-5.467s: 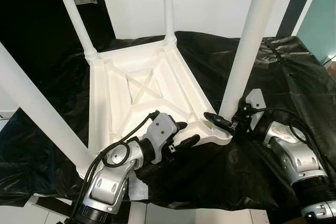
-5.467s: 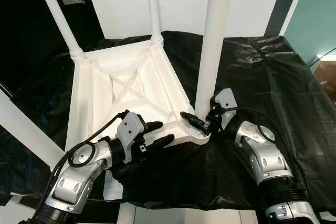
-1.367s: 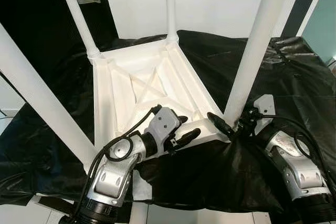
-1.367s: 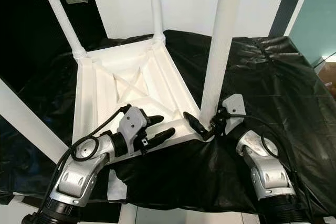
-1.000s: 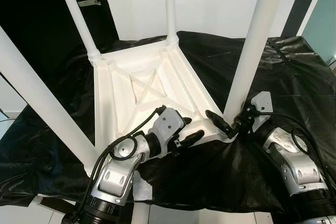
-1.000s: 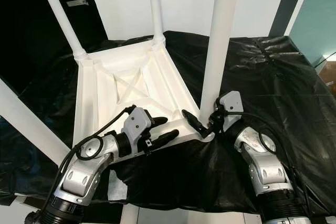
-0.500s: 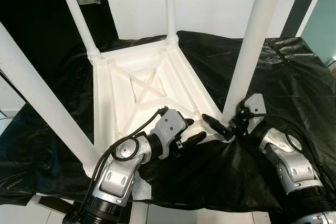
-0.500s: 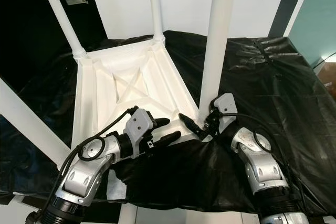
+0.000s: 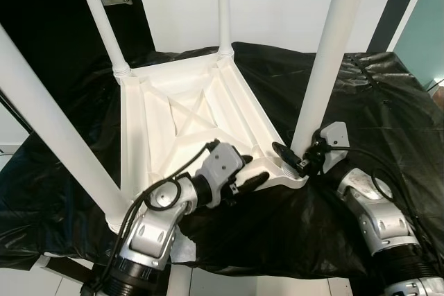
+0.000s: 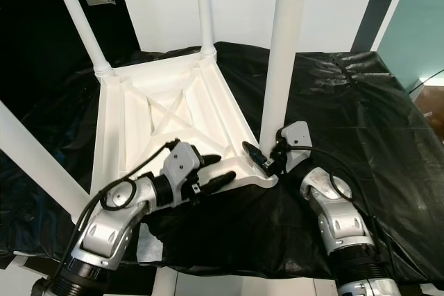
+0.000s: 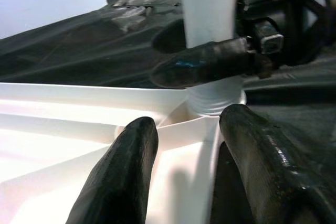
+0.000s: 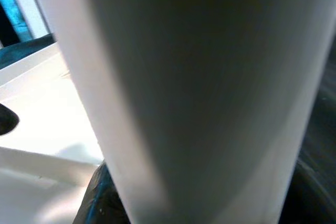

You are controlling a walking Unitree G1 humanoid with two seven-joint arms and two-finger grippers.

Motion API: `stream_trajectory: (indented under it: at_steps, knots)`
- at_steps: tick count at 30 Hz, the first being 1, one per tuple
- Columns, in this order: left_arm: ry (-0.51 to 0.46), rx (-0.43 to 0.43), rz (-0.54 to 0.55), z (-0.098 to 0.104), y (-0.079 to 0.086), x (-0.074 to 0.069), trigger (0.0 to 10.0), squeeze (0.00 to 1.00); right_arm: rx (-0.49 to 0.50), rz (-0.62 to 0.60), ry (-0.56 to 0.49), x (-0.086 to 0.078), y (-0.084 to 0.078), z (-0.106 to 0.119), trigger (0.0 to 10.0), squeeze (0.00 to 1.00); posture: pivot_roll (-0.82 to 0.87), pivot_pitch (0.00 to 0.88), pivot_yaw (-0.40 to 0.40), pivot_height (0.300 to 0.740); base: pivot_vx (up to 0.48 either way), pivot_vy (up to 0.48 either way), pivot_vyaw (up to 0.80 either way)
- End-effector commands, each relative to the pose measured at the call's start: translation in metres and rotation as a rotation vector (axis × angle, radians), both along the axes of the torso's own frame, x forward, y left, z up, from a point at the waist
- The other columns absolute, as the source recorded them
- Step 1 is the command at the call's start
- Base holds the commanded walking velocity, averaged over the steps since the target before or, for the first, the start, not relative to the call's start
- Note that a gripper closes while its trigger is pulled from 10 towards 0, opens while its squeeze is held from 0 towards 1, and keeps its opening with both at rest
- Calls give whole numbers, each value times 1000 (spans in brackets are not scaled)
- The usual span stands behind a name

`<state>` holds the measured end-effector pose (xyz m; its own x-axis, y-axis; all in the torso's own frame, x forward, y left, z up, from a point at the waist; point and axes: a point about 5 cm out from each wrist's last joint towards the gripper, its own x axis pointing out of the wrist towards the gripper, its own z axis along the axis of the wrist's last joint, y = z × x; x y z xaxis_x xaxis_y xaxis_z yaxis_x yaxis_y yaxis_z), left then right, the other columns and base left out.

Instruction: Building children table

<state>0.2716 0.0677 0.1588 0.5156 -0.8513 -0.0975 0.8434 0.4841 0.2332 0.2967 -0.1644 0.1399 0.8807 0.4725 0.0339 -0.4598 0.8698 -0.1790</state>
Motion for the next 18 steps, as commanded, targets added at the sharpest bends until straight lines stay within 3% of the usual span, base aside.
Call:
stream_trajectory:
  at_steps: [1,2,3,6,8,10,13,18]
  knots:
    - [-17,-10,116,0,8,7,10000,0,-23,-74,9,-1,-6,-2,4118,0,0,29,1,740,0,0,0]
    - [-24,-9,145,2,14,11,10000,0,5,-152,13,-4,-6,-3,10000,0,5,32,-7,740,0,0,0]
    - [-35,-11,191,6,24,15,10000,0,50,-272,24,-9,-4,-7,10000,0,5,44,-7,740,0,0,0]
    - [-37,-12,203,7,27,17,10000,0,60,-303,26,-11,-4,-7,10000,0,5,44,-7,740,0,0,0]
    - [-46,-11,239,10,36,19,10000,0,91,-445,29,-15,1,-10,10000,0,8,59,-3,740,0,0,0]
    - [-52,-11,252,11,39,20,10000,0,107,-512,24,-17,2,-11,10000,0,9,61,-1,740,0,0,0]
    - [-58,-9,262,13,41,22,10000,0,134,-583,34,-20,6,-13,10000,0,10,62,6,740,0,0,0]
    - [-63,-5,251,14,39,24,10000,0,139,-602,44,-22,12,-14,10000,0,5,57,10,740,0,0,0]
